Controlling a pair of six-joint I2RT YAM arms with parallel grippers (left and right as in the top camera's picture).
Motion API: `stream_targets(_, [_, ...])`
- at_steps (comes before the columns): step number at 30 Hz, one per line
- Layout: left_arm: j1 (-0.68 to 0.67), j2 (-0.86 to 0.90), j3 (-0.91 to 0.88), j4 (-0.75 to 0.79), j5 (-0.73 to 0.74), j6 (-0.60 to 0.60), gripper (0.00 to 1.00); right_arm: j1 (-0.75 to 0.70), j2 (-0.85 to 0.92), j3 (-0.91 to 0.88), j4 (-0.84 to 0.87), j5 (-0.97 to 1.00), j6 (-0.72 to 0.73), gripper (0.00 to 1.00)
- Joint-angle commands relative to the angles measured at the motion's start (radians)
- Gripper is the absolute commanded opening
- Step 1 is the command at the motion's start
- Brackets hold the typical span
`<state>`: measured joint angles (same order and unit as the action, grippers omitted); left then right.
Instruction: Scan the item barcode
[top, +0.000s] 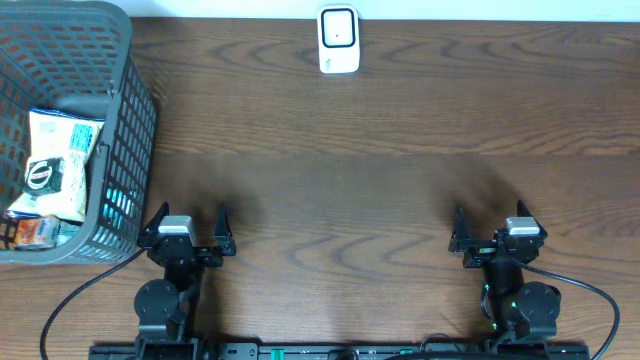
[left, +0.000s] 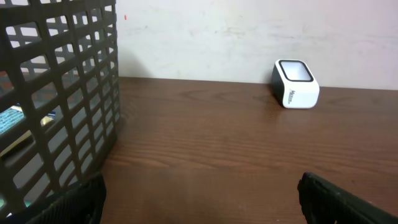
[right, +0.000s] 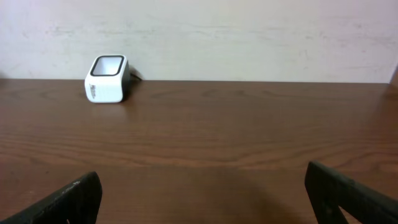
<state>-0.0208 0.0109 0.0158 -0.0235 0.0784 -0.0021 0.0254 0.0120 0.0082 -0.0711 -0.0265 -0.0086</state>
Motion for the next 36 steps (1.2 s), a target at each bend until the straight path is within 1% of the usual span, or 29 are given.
stream_targets(1, [-0.003, 0.000, -0.012, -0.043, 0.007, 0.009, 0.98, -0.005, -0.002, -0.003, -0.003, 0.000, -0.008, 0.99])
stream_targets(9, [-0.003, 0.000, -0.012, -0.043, 0.007, 0.009, 0.98, -0.005, -0.002, -0.003, -0.003, 0.001, -0.008, 0.99])
stream_targets(10, [-0.003, 0.000, -0.012, -0.029, 0.023, -0.011, 0.98, -0.005, -0.002, -0.003, -0.003, 0.000, -0.008, 0.99])
stream_targets(11, [-0.003, 0.000, -0.011, -0.017, 0.057, -0.042, 0.98, -0.005, -0.002, -0.003, -0.003, 0.000, -0.008, 0.99])
stream_targets(13, [-0.003, 0.000, -0.011, -0.019, 0.200, -0.164, 0.98, -0.005, -0.002, -0.003, -0.003, 0.000, -0.008, 0.99])
stream_targets(15, [-0.003, 0.000, -0.011, -0.017, 0.323, -0.257, 0.98, -0.005, -0.002, -0.003, -0.003, 0.000, -0.008, 0.99])
stream_targets(18, [-0.003, 0.000, -0.011, -0.014, 0.359, -0.278, 0.98, -0.005, -0.002, -0.003, -0.003, 0.001, -0.008, 0.99])
stream_targets(20, [-0.003, 0.000, -0.011, 0.058, 0.360, -0.314, 0.98, -0.005, -0.002, -0.003, -0.003, 0.000, -0.008, 0.99])
stream_targets(21, [-0.003, 0.000, -0.011, 0.129, 0.360, -0.367, 0.98, -0.005, -0.002, -0.003, -0.003, 0.000, -0.008, 0.99])
stream_targets(23, [-0.003, 0.000, -0.011, 0.263, 0.360, -0.421, 0.98, -0.005, -0.002, -0.003, -0.003, 0.000, -0.008, 0.99])
stream_targets(25, [-0.003, 0.000, -0.008, 0.453, 0.359, -0.427, 0.98, -0.005, -0.002, -0.003, -0.003, 0.000, -0.008, 0.99])
stream_targets(28, [-0.003, 0.000, 0.017, 0.626, 0.328, -0.427, 0.98, -0.005, -0.002, -0.003, -0.003, 0.000, -0.008, 0.99])
stream_targets(30, [-0.003, 0.001, 0.056, 0.665, 0.254, -0.438, 0.98, -0.005, -0.002, -0.003, -0.003, 0.001, -0.008, 0.99])
stream_targets(33, [-0.003, 0.027, 0.146, 0.665, 0.173, -0.436, 0.98, -0.005, -0.002, -0.003, -0.003, 0.001, -0.008, 0.99])
stream_targets(36, [-0.003, 0.123, 0.276, 0.653, 0.175, -0.382, 0.98, -0.005, -0.002, -0.003, -0.003, 0.000, -0.008, 0.99])
